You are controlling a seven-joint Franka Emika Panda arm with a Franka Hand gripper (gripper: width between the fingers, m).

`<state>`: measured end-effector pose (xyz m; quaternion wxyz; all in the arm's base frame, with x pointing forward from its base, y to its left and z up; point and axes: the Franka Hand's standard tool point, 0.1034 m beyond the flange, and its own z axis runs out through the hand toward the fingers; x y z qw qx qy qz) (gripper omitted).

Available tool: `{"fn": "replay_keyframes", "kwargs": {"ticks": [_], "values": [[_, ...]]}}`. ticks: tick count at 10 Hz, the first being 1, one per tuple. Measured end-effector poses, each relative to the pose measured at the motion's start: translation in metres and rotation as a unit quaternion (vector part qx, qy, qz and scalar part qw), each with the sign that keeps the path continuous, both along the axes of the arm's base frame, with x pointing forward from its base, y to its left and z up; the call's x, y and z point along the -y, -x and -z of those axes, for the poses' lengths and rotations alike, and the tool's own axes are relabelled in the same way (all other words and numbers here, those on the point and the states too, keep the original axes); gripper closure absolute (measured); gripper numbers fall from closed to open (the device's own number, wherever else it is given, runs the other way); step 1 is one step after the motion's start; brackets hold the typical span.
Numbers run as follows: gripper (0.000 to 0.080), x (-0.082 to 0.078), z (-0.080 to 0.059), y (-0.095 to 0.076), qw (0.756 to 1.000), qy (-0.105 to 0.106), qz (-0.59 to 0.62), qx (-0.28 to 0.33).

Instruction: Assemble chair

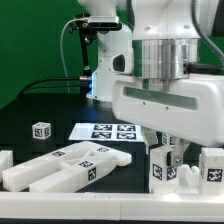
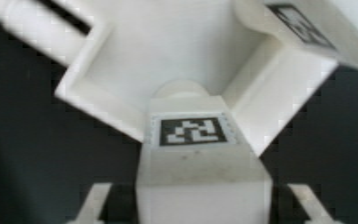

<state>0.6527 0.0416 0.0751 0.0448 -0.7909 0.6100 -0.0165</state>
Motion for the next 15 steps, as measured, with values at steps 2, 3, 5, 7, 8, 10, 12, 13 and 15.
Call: {"fn": "replay_keyframes", "kwargs": {"ticks": [2, 3, 5, 7, 8, 10, 12, 13, 15], "values": [[0.0515, -0.001, 0.001, 0.001, 0.988, -0.026, 0.150, -0.007], [0.0515, -0.001, 0.001, 0.001, 0.983, -0.031, 0.179, -0.009], [0.0515, -0.002, 0.001, 0.002, 0.978, -0.033, 0.205, -0.012], [0.0410, -0.003, -0.002, 0.000, 0.981, -0.033, 0.193, -0.010], [0.0272, -0.004, -0.012, -0.002, 0.983, -0.037, 0.181, -0.007], [0.0184, -0.005, -0.034, -0.007, 0.986, -0.043, 0.160, 0.007], [0.0156, -0.006, -0.036, -0.005, 0.987, -0.044, 0.157, 0.006], [0.0151, -0.006, -0.035, -0.005, 0.987, -0.043, 0.157, 0.005], [0.0151, -0.008, -0.035, -0.005, 0.991, -0.041, 0.127, 0.008]]}}
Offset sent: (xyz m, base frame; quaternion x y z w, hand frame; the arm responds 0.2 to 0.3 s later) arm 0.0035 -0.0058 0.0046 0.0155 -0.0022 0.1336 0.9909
